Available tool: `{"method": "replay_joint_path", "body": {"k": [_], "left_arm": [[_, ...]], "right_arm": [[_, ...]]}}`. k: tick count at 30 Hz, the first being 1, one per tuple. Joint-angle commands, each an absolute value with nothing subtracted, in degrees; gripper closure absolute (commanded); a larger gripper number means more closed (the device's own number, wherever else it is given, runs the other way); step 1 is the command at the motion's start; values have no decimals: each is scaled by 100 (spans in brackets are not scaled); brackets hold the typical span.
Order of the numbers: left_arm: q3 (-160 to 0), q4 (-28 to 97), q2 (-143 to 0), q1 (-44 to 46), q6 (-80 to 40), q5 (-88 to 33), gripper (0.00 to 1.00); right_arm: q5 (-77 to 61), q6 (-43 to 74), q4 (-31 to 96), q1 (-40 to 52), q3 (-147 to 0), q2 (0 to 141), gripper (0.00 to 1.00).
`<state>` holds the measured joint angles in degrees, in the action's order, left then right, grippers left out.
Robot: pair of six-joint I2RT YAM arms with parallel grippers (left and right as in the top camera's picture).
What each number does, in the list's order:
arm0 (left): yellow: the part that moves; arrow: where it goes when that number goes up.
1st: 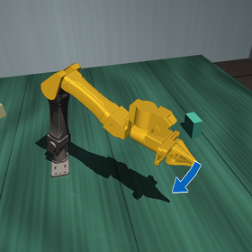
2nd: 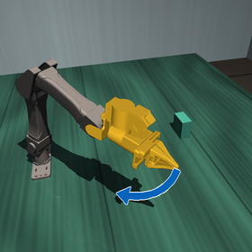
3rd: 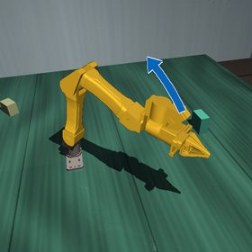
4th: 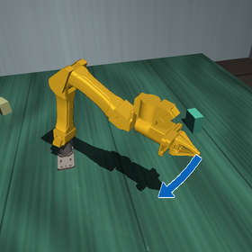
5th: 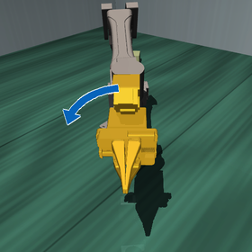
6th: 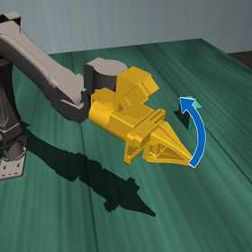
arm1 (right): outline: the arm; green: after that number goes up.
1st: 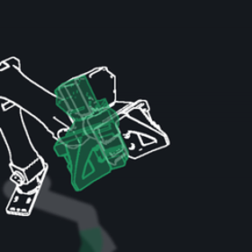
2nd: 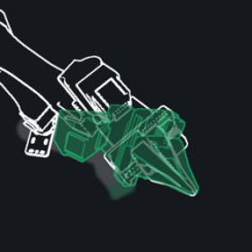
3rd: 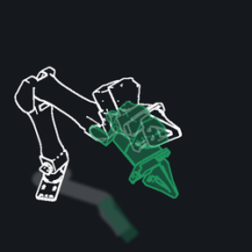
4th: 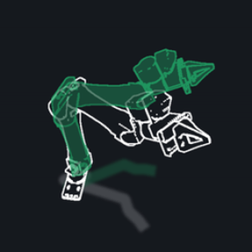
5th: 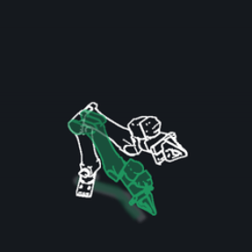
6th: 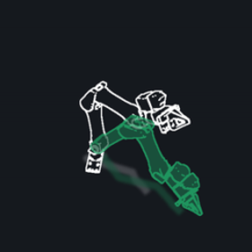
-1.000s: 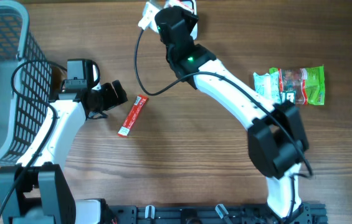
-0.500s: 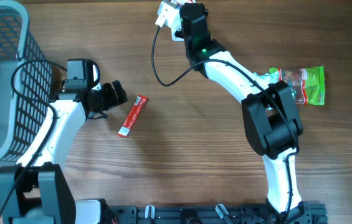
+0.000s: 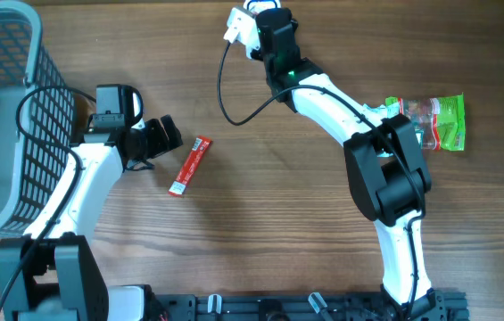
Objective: Scan the item barcode
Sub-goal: 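Carry the Kleenex pack right and drop it on the pile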
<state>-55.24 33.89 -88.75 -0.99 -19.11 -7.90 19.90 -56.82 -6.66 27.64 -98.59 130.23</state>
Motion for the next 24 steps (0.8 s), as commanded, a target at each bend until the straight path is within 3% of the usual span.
{"method": "replay_joint_path", "body": {"k": [1, 6, 9, 12, 16, 20, 24], "left_arm": [[-5537, 3371, -8829, -123, -1822, -740, 0], [-5537, 3371, -8829, -123, -1824, -740, 0], [-5537, 3371, -8829, -123, -1822, -740, 0], [-5537, 3371, -8829, -123, -1822, -740, 0], [-5537, 3371, -8829, -123, -1822, -740, 0], [-5537, 3371, -8829, -123, -1822, -740, 0], [-5537, 3371, -8829, -123, -1822, -740, 0]], "right_arm": [[1990, -5592, -637, 2733, -9874, 13185, 96], [2408, -5601, -1184, 2722, -9872, 13203, 96], [2268, -4289, -1225, 2722, -9874, 13093, 96], [1197, -3459, -545, 2685, -9874, 12593, 95], [1197, -2825, 1059, 2665, -9874, 11378, 96], [1199, -2047, 3743, 2458, -9874, 10077, 96], [1197, -1284, 6086, 1820, -9852, 9815, 96]]}}
